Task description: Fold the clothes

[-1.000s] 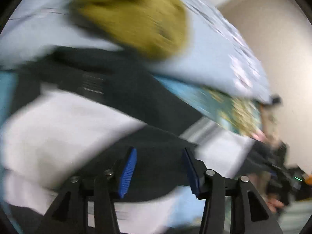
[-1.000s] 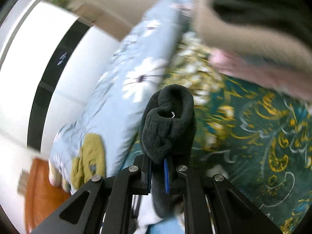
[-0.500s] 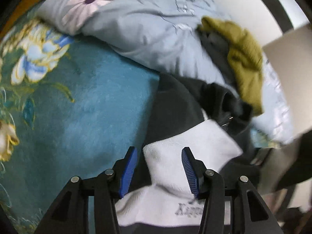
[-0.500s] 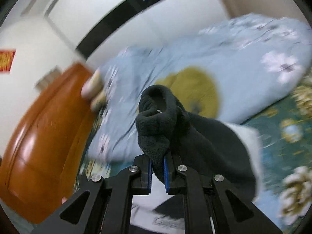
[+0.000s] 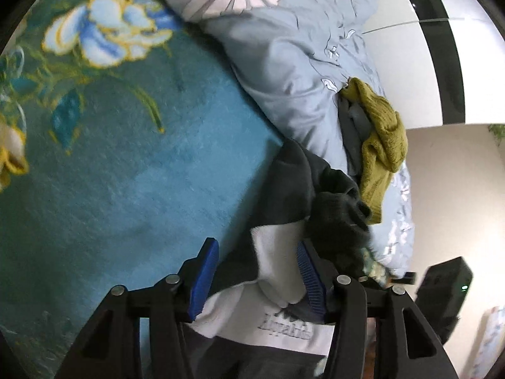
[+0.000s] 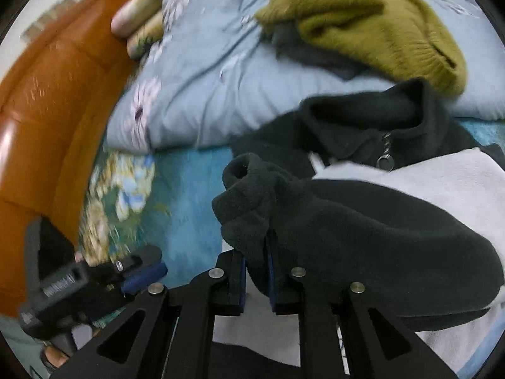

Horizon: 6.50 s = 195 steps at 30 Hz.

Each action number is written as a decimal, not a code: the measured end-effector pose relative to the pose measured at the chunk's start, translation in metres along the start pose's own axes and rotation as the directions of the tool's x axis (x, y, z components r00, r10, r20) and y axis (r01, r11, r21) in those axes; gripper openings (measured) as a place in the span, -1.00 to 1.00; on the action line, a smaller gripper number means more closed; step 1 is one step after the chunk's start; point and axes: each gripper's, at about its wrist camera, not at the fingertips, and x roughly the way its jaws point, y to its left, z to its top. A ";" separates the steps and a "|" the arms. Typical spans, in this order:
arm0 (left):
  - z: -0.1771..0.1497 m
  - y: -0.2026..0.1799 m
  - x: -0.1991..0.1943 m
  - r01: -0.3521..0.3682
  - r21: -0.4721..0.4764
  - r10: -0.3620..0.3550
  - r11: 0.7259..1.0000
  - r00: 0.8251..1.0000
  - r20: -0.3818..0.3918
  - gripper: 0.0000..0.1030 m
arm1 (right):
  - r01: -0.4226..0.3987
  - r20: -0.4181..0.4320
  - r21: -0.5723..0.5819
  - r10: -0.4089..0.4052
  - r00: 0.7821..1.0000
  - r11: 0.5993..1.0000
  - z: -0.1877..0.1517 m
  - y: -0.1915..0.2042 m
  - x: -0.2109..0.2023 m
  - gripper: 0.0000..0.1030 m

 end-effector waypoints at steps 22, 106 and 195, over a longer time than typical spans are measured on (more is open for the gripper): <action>-0.050 -0.073 0.085 -0.157 0.247 0.175 0.956 0.983 -0.053 -0.45 | -0.209 0.335 0.479 0.043 0.941 0.852 -0.087 -0.189 -0.135 0.08; 0.039 -0.100 0.037 -0.187 0.434 0.163 0.881 0.982 0.094 0.35 | 0.001 0.092 0.447 -0.047 0.995 0.895 -0.063 -0.273 -0.149 0.19; 0.046 -0.127 0.133 -0.203 0.515 0.240 0.833 0.971 -0.007 0.35 | -0.214 0.229 0.595 0.091 0.969 0.774 -0.003 -0.309 -0.084 -0.07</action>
